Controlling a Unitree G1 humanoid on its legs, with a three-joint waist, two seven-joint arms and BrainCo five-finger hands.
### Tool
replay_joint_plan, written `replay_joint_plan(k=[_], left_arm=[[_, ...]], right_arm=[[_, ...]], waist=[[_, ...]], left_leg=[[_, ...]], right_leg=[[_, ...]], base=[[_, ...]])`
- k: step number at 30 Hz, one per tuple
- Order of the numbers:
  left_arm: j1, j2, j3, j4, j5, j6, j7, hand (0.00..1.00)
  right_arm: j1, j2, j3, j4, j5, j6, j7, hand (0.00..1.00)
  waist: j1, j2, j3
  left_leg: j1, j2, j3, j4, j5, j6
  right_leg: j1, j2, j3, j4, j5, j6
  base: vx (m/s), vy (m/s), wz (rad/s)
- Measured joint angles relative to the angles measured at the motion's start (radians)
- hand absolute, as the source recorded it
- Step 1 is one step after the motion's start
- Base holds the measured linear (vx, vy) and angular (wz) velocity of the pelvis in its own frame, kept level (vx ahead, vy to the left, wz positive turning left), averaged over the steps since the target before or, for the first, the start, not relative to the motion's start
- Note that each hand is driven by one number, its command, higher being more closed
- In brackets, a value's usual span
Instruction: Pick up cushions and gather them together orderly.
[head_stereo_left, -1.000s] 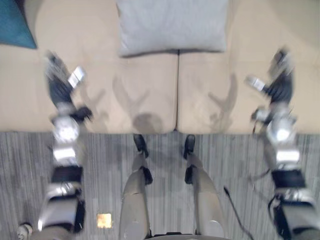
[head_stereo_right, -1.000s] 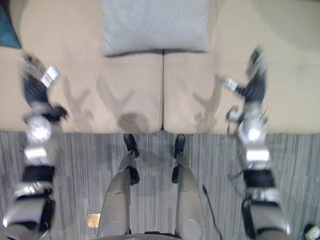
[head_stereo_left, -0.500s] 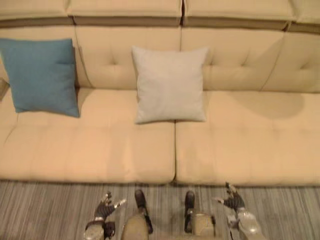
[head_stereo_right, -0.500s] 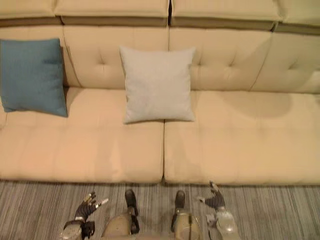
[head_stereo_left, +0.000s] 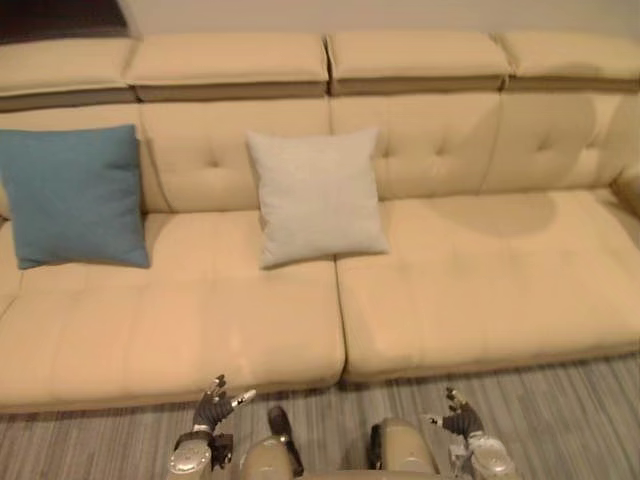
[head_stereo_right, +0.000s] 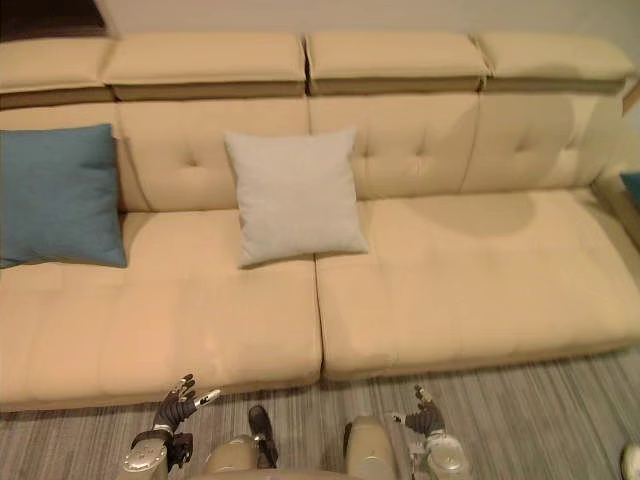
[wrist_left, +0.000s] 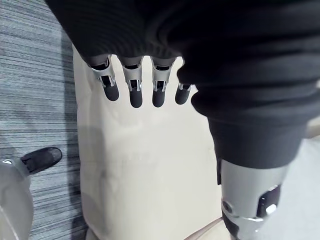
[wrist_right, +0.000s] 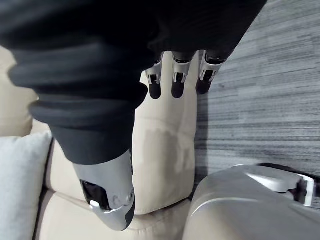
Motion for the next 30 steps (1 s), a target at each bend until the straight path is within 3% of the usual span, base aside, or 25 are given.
replay_joint_plan(k=[1,2,3,4,5,6,7,8,10,11,13,15,21,24,26,27,28,29,30], left_arm=[[0.000,-0.004,0.004,-0.002,-0.002,0.001,0.011,0.00],[0.000,-0.014,0.003,-0.003,-0.003,0.001,0.013,0.00],[0.002,-0.033,0.000,-0.009,-0.005,0.001,0.013,0.00],[-0.001,-0.040,-0.001,-0.007,-0.006,0.001,0.014,0.00],[-0.012,-0.052,-0.003,0.001,-0.006,0.005,0.015,0.00],[-0.014,-0.062,-0.024,-0.004,-0.007,0.010,0.015,0.00],[-0.010,-0.063,-0.035,-0.008,-0.006,0.009,0.015,0.00],[-0.009,-0.063,-0.037,-0.008,-0.006,0.009,0.015,0.00],[0.015,-0.064,-0.037,-0.008,-0.005,0.009,0.014,0.00],[0.019,-0.066,-0.037,-0.009,-0.004,0.009,0.015,0.00],[0.038,-0.075,-0.030,-0.012,-0.004,0.008,0.015,0.00],[0.048,-0.089,-0.030,-0.012,-0.006,0.008,0.015,0.00],[-0.003,-0.096,-0.034,-0.011,-0.005,0.008,0.016,0.00],[-0.011,-0.095,-0.037,-0.010,0.000,0.008,0.015,0.00],[-0.014,-0.091,-0.037,-0.010,0.002,0.009,0.016,0.00],[-0.014,-0.089,-0.037,-0.010,0.003,0.009,0.016,0.00],[-0.014,-0.083,-0.040,-0.012,0.003,0.010,0.016,0.00],[-0.019,-0.081,-0.042,-0.012,0.003,0.010,0.016,0.00],[-0.032,-0.080,-0.045,-0.013,0.003,0.013,0.018,0.00]], right_arm=[[-0.017,-0.009,-0.001,-0.001,0.002,-0.001,-0.002,0.00],[-0.026,-0.015,-0.002,-0.003,0.004,-0.002,-0.005,0.00],[-0.047,-0.024,-0.002,-0.009,0.021,-0.011,-0.008,0.00],[-0.067,-0.026,-0.003,-0.013,0.024,-0.016,-0.012,0.00],[-0.079,-0.035,-0.005,-0.011,0.025,-0.015,-0.014,0.00],[-0.079,-0.045,-0.006,-0.011,0.029,-0.009,-0.024,0.00],[-0.061,-0.042,-0.013,-0.011,0.030,-0.009,-0.024,0.00],[-0.056,-0.041,-0.018,-0.012,0.030,-0.009,-0.024,0.00],[-0.056,-0.044,-0.045,-0.017,0.030,-0.009,-0.026,0.00],[-0.056,-0.046,-0.047,-0.021,0.030,-0.009,-0.026,0.00],[-0.062,-0.046,-0.047,-0.039,0.029,-0.010,-0.024,0.00],[-0.080,-0.044,-0.046,-0.041,0.028,-0.010,-0.024,0.00],[-0.072,-0.043,-0.069,-0.051,0.028,-0.009,-0.029,0.00],[-0.067,-0.040,-0.071,-0.062,0.028,-0.009,-0.028,0.00],[-0.073,-0.038,-0.071,-0.081,0.030,-0.012,-0.028,0.00],[-0.075,-0.038,-0.071,-0.081,0.030,-0.014,-0.028,0.00],[-0.087,-0.038,-0.071,-0.077,0.031,-0.011,-0.032,0.00],[-0.091,-0.038,-0.071,-0.075,0.032,-0.010,-0.034,0.00],[-0.101,-0.031,-0.069,-0.065,0.034,-0.008,-0.041,0.00]], waist=[[0.014,-0.005,-0.003],[0.023,0.001,-0.007],[0.046,0.027,-0.005],[0.043,0.039,0.007],[0.039,0.069,0.027],[0.035,0.097,0.047],[0.035,0.083,0.055],[0.037,0.080,0.055],[0.035,0.073,0.055],[0.036,0.074,0.055],[0.042,0.076,0.054],[0.043,0.085,0.049],[0.027,0.084,0.044],[0.009,0.083,0.041],[0.008,0.084,0.041],[0.007,0.083,0.040],[0.002,0.081,0.040],[-0.001,0.084,0.040],[-0.006,0.088,0.043]], left_leg=[[-0.031,0.009,-0.005,0.020,0.019,-0.016],[-0.046,0.014,-0.005,0.015,0.032,-0.021],[-0.087,0.036,-0.007,-0.013,0.056,-0.041],[-0.125,0.043,-0.024,-0.038,0.070,-0.062],[-0.137,0.050,-0.041,-0.045,0.074,-0.067],[-0.133,0.053,-0.064,-0.093,0.038,-0.138],[-0.129,0.048,-0.063,-0.111,0.006,-0.183],[-0.127,0.045,-0.064,-0.101,0.008,-0.177],[-0.119,0.017,-0.086,0.073,-0.013,-0.150],[-0.111,0.009,-0.100,0.120,-0.026,-0.139],[-0.028,-0.017,-0.162,0.137,-0.129,-0.117],[0.015,-0.028,-0.191,0.074,-0.144,-0.112],[0.070,-0.028,-0.096,0.037,-0.174,-0.088],[0.094,-0.034,-0.041,0.056,-0.213,-0.091],[0.103,-0.034,-0.016,0.093,-0.257,-0.071],[0.105,-0.023,0.009,0.098,-0.262,-0.065],[0.114,-0.007,0.119,0.105,-0.272,-0.051],[0.118,0.001,0.163,0.106,-0.273,-0.049],[0.144,0.021,0.246,0.103,-0.277,-0.049]], right_leg=[[0.046,0.011,-0.019,-0.120,-0.062,-0.007],[0.053,0.026,-0.028,-0.169,-0.075,-0.030],[0.054,0.056,-0.055,-0.281,-0.108,-0.079],[0.061,0.066,-0.080,-0.359,-0.151,-0.113],[0.058,0.079,-0.093,-0.372,-0.139,-0.119],[0.050,0.102,-0.122,-0.391,-0.108,-0.140],[0.044,0.089,-0.133,-0.411,-0.089,-0.157],[0.038,0.085,-0.132,-0.414,-0.089,-0.174],[0.014,0.061,-0.132,-0.423,-0.063,-0.191],[0.016,0.062,-0.122,-0.430,-0.056,-0.186],[-0.012,0.081,-0.064,-0.451,-0.020,-0.150],[-0.027,0.097,-0.016,-0.462,0.006,-0.143],[-0.001,0.119,0.092,-0.575,0.098,-0.115],[0.004,0.142,0.183,-0.628,0.146,-0.103],[-0.017,0.176,0.305,-0.679,0.209,-0.086],[-0.024,0.179,0.315,-0.695,0.227,-0.080],[-0.053,0.157,0.219,-0.721,0.227,-0.115],[-0.063,0.134,0.140,-0.711,0.219,-0.124],[-0.091,0.087,-0.083,-0.685,0.193,-0.164]], base=[[-0.22,-0.137,-0.07],[-0.32,-0.126,-0.36],[-0.36,-0.152,-0.33],[-0.39,-0.126,-0.18],[-0.38,-0.121,0.26],[-0.41,-0.037,0.43],[-0.39,-0.058,0.36],[-0.32,-0.055,0.15],[-0.21,-0.076,0.01],[-0.12,-0.028,-0.27],[-0.08,0.019,-0.58],[-0.06,0.053,-0.74],[-0.03,0.099,-0.64],[0.00,0.098,-0.99],[0.02,0.111,-1.76],[-0.02,0.080,-2.04],[-0.04,0.049,-1.61],[-0.04,0.031,-1.99],[0.02,0.014,-2.10]])
